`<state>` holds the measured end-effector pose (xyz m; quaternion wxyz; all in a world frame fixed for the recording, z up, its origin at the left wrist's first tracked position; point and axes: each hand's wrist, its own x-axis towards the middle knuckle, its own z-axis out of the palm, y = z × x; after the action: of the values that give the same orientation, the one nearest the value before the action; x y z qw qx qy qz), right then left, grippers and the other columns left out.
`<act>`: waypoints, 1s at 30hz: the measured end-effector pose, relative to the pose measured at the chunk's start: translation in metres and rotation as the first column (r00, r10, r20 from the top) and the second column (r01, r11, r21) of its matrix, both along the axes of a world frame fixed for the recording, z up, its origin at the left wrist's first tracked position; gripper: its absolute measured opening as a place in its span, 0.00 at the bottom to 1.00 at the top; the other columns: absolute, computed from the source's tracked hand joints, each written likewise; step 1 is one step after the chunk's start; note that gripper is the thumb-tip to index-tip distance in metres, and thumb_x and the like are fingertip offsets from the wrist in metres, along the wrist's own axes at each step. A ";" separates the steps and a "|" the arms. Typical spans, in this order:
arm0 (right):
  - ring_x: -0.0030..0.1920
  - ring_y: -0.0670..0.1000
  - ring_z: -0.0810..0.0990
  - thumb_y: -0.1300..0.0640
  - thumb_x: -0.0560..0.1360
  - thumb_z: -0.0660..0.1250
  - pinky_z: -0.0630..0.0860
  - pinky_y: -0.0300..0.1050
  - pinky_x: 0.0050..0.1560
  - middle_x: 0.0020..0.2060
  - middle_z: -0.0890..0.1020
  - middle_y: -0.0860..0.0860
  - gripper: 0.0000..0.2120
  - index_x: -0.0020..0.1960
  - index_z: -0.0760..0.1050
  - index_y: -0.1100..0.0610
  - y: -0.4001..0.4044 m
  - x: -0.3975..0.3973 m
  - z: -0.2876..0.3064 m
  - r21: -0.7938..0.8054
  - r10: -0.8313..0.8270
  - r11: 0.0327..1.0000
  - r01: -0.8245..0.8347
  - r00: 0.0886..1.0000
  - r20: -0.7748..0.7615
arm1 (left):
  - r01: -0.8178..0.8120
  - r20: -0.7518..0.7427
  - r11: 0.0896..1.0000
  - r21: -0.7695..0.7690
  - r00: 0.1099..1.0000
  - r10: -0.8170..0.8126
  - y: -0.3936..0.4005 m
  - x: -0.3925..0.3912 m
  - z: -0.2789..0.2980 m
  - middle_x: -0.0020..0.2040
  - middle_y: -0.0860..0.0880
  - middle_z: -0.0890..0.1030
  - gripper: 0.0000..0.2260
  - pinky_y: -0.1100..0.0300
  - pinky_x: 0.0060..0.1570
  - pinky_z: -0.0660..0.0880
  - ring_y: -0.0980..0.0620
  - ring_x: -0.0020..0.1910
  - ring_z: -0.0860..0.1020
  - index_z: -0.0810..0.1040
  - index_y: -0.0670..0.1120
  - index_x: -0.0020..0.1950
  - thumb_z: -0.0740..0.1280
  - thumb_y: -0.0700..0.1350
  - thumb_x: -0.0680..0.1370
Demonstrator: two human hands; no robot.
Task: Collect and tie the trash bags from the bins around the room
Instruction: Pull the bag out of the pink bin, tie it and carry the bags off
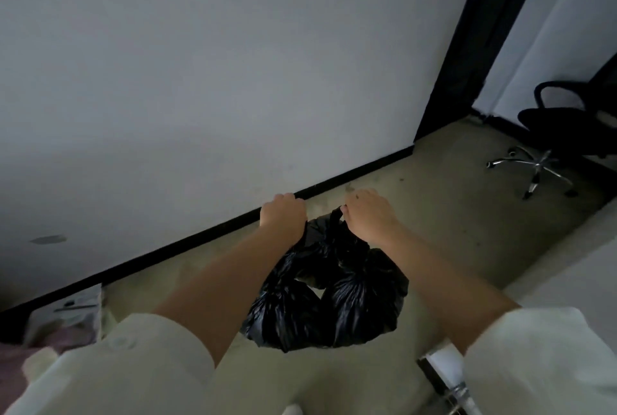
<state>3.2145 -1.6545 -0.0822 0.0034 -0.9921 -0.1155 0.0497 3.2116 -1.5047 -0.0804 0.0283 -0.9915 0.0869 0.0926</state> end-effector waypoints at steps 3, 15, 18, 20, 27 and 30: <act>0.62 0.58 0.70 0.54 0.81 0.48 0.69 0.49 0.57 0.60 0.73 0.59 0.18 0.63 0.68 0.62 -0.025 0.078 0.002 0.002 -0.056 0.998 0.056 0.998 -0.022 | 0.051 -0.034 0.999 -0.011 0.998 -0.051 -0.027 0.089 0.000 0.63 0.43 0.72 0.14 0.54 0.58 0.71 0.44 0.63 0.70 0.69 0.41 0.65 0.57 0.43 0.81; 0.61 0.60 0.69 0.54 0.81 0.50 0.68 0.51 0.59 0.59 0.74 0.61 0.16 0.60 0.70 0.63 -0.210 0.380 -0.043 0.070 -0.211 0.973 0.222 0.967 -0.143 | 0.064 -0.161 0.998 -0.018 0.985 -0.066 -0.189 0.404 -0.044 0.63 0.43 0.72 0.13 0.54 0.60 0.70 0.44 0.64 0.71 0.69 0.41 0.64 0.57 0.42 0.81; 0.61 0.60 0.69 0.54 0.81 0.51 0.69 0.51 0.59 0.58 0.74 0.61 0.16 0.58 0.70 0.63 -0.259 0.444 -0.054 0.107 -0.239 0.959 0.262 0.952 -0.193 | 0.066 -0.199 0.998 -0.024 0.978 -0.069 -0.233 0.470 -0.055 0.63 0.42 0.72 0.13 0.53 0.60 0.70 0.43 0.64 0.71 0.69 0.41 0.65 0.57 0.42 0.81; 0.63 0.60 0.68 0.54 0.81 0.52 0.68 0.51 0.59 0.59 0.74 0.61 0.16 0.60 0.70 0.63 -0.286 0.483 -0.063 0.113 -0.262 0.949 0.295 0.935 -0.237 | 0.079 -0.232 0.997 -0.023 0.969 -0.082 -0.261 0.509 -0.064 0.64 0.42 0.71 0.14 0.53 0.60 0.70 0.43 0.64 0.70 0.69 0.41 0.65 0.57 0.42 0.81; 0.64 0.61 0.68 0.55 0.81 0.52 0.68 0.48 0.61 0.62 0.72 0.62 0.16 0.60 0.71 0.63 -0.383 0.626 -0.122 0.034 -0.278 0.945 0.326 0.851 -0.445 | 0.052 -0.358 0.999 -0.013 0.932 -0.053 -0.351 0.649 -0.127 0.64 0.42 0.73 0.14 0.53 0.60 0.71 0.43 0.64 0.72 0.72 0.41 0.64 0.58 0.38 0.79; 0.54 0.59 0.71 0.56 0.80 0.53 0.68 0.46 0.53 0.49 0.75 0.63 0.15 0.44 0.73 0.63 -0.423 0.689 -0.149 -0.019 -0.287 0.944 0.329 0.795 -0.535 | 0.044 -0.402 0.999 -0.029 0.914 -0.052 -0.384 0.712 -0.157 0.65 0.42 0.73 0.15 0.53 0.60 0.71 0.43 0.65 0.72 0.72 0.41 0.65 0.58 0.38 0.79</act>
<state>3.9036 -2.0774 -0.2314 0.0803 -0.9440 0.0511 0.3160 3.9237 -1.8883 -0.2375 0.0025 -0.9490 0.1159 0.2932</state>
